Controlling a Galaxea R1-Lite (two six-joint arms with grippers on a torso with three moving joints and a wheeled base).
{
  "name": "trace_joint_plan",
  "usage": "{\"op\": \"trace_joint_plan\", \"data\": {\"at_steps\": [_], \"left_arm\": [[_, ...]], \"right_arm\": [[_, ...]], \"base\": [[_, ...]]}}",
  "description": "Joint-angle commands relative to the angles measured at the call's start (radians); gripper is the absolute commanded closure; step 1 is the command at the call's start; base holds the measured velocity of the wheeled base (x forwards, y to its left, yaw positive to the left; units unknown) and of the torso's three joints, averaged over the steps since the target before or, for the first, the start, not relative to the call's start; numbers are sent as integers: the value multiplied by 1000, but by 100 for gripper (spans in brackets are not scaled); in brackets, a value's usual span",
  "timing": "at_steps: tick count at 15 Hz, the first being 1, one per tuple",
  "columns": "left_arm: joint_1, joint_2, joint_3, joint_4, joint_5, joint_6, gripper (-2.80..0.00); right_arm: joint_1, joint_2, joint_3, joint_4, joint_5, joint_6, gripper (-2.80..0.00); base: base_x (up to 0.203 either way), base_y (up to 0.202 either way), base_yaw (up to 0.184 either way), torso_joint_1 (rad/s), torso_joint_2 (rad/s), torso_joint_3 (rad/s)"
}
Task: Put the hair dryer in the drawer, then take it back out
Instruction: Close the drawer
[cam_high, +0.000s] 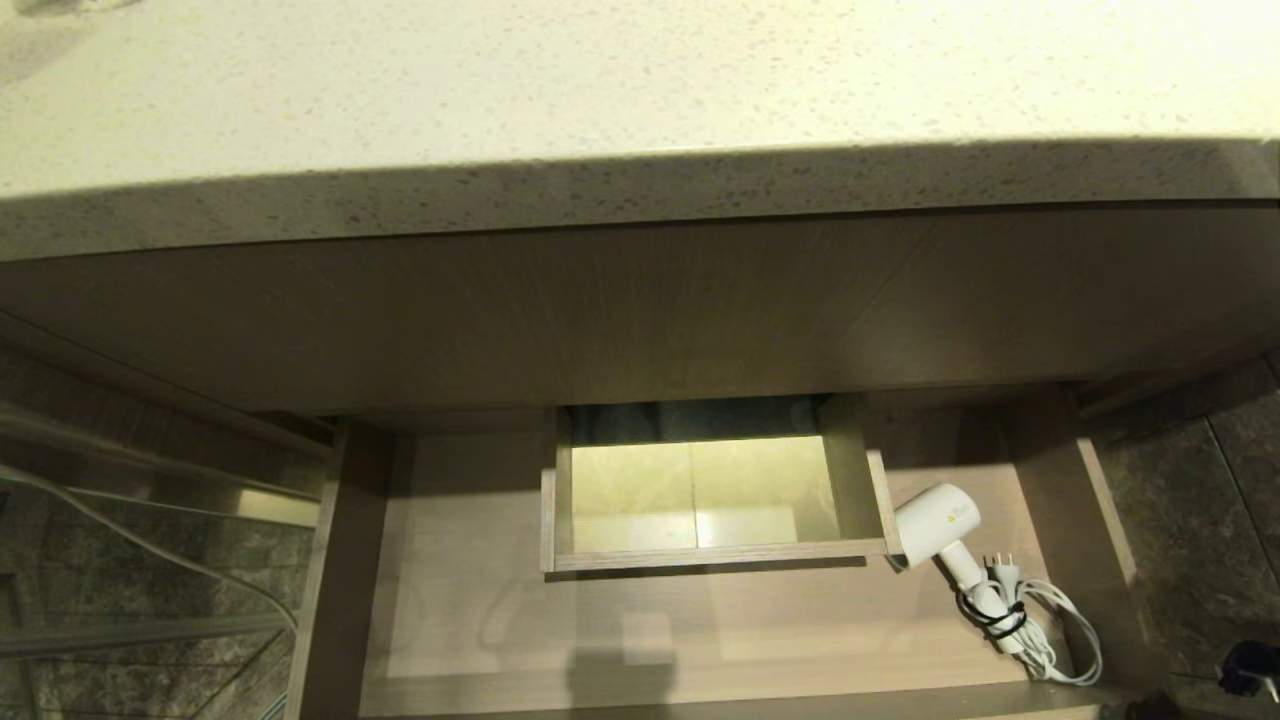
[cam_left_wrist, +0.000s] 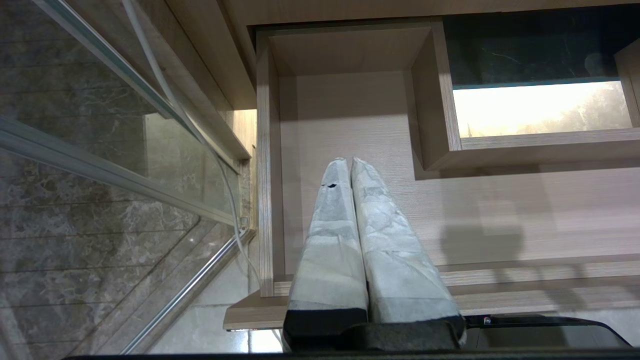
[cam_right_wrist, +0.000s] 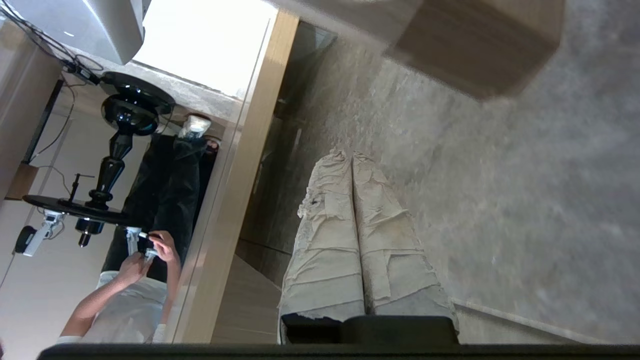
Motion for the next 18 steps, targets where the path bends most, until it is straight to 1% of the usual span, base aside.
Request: {"op": "trace_joint_plan", "data": {"at_steps": [1, 4, 7, 8, 18], "left_arm": [[0, 0, 0, 0, 0, -1, 0], [0, 0, 0, 0, 0, -1, 0], [0, 0, 0, 0, 0, -1, 0], [0, 0, 0, 0, 0, -1, 0], [0, 0, 0, 0, 0, -1, 0]], "right_arm": [[3, 45, -15, -2, 4, -7, 0], [12, 71, -42, -16, 24, 8, 0], [39, 92, -53, -106, 30, 59, 0], [44, 95, -61, -118, 33, 69, 0], [47, 30, -70, -117, 103, 65, 0]], "base": [[0, 0, 0, 0, 0, 0], [0, 0, 0, 0, 0, 0], [0, 0, 0, 0, 0, 0], [0, 0, 0, 0, 0, 0], [0, 0, 0, 0, 0, 0]]}}
